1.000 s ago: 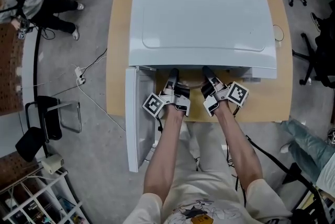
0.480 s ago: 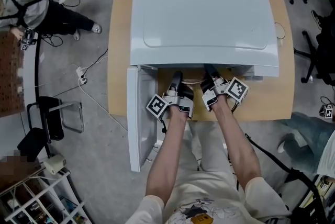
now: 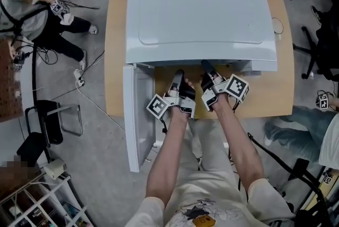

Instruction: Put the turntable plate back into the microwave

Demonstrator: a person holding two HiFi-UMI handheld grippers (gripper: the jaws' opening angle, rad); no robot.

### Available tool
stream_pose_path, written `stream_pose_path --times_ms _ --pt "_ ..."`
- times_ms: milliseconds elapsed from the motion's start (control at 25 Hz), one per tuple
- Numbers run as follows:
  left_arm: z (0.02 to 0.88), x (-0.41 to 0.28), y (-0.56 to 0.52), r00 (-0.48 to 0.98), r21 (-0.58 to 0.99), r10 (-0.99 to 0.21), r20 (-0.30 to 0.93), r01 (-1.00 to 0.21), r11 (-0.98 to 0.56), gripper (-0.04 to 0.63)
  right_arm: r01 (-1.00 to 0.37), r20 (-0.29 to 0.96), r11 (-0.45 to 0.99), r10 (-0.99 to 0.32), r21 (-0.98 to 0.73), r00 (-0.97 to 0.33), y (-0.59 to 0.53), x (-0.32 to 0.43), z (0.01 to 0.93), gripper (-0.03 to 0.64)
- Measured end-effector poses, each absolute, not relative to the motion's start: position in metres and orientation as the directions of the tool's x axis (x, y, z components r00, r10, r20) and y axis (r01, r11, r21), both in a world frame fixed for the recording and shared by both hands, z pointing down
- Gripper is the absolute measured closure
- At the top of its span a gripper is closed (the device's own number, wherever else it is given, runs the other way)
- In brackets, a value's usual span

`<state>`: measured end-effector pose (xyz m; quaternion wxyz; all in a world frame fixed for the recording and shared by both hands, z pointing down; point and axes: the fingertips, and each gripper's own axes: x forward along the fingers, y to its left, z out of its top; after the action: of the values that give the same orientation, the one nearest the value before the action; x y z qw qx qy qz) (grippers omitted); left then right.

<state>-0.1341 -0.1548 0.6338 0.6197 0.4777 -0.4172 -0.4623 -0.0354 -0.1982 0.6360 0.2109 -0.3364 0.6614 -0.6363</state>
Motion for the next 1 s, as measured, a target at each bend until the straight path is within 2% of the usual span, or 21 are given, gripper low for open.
stream_pose_path --times_ms 120,200,440,800,880,1000 --pt "0.635 -0.135 -0.168 0.225 0.978 -0.971 0.086 0.166 0.125 0.543 -0.17 0.143 -0.03 -0.694 -0.985 -0.706 -0.185 -0.038 0.636 0.509" --pt "0.639 -0.135 -0.172 0.225 0.977 -0.97 0.097 0.165 0.136 0.546 -0.18 0.168 -0.054 -0.677 -0.982 -0.716 -0.178 -0.041 0.642 0.545" --pt "0.648 -0.134 -0.172 0.226 0.973 -0.968 0.112 0.174 0.153 0.545 -0.191 0.217 -0.114 -0.67 -0.975 -0.71 -0.178 -0.042 0.653 0.56" --pt "0.674 -0.136 -0.152 0.233 0.955 -0.948 0.217 0.149 0.255 0.545 -0.202 0.289 -0.207 -0.679 -0.957 -0.675 -0.179 -0.038 0.675 0.575" --pt "0.674 -0.136 -0.147 0.245 0.957 -0.943 0.227 0.122 0.262 0.549 -0.195 0.281 -0.203 -0.68 -0.96 -0.677 -0.18 -0.039 0.675 0.572" --pt "0.672 -0.135 -0.139 0.27 0.961 -0.927 0.262 0.017 0.276 0.549 -0.202 0.28 -0.195 -0.665 -0.96 -0.693 -0.177 -0.041 0.674 0.508"
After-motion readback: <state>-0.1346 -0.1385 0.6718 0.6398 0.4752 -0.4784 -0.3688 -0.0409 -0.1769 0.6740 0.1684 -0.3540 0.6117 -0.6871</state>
